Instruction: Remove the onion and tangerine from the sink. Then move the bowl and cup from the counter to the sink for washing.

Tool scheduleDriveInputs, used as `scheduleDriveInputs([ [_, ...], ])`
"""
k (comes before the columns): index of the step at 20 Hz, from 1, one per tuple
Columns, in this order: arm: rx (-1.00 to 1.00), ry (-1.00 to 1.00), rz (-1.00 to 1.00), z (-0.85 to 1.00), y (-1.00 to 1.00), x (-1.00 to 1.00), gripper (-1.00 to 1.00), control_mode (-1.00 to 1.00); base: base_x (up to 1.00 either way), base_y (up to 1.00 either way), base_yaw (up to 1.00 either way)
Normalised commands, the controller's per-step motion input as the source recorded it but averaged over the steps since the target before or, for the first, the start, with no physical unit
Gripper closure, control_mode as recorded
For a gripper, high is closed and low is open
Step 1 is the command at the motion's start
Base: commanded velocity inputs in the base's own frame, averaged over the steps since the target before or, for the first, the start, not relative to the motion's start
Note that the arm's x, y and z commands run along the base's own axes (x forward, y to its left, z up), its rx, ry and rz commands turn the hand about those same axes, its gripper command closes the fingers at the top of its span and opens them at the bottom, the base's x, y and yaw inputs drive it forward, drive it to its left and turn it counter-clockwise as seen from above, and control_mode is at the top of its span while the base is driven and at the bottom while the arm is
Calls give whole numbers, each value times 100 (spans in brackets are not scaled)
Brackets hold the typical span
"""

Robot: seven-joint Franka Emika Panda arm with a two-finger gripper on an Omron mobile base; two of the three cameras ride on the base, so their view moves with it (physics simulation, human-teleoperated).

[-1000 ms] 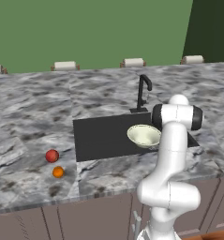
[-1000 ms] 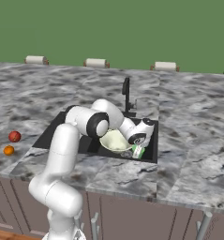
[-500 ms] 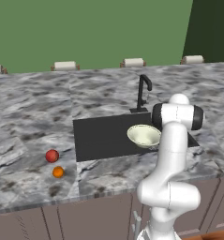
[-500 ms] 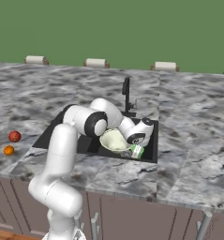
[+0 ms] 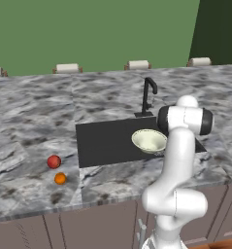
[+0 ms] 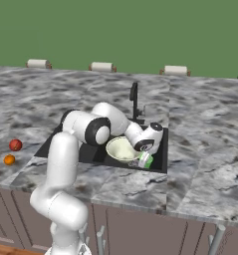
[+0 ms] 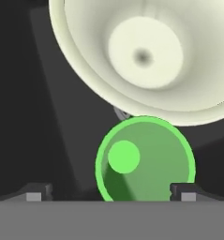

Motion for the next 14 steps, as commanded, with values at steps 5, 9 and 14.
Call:
scheduleDriveInputs([
  [5, 0, 0, -10, 28, 5, -18, -100, -100, 0, 0, 0],
  [9, 0, 0, -5, 31, 2, -15, -100, -100, 0, 0, 0],
  [14, 0, 0, -1, 33, 0, -14, -100, -100, 0, 0, 0],
])
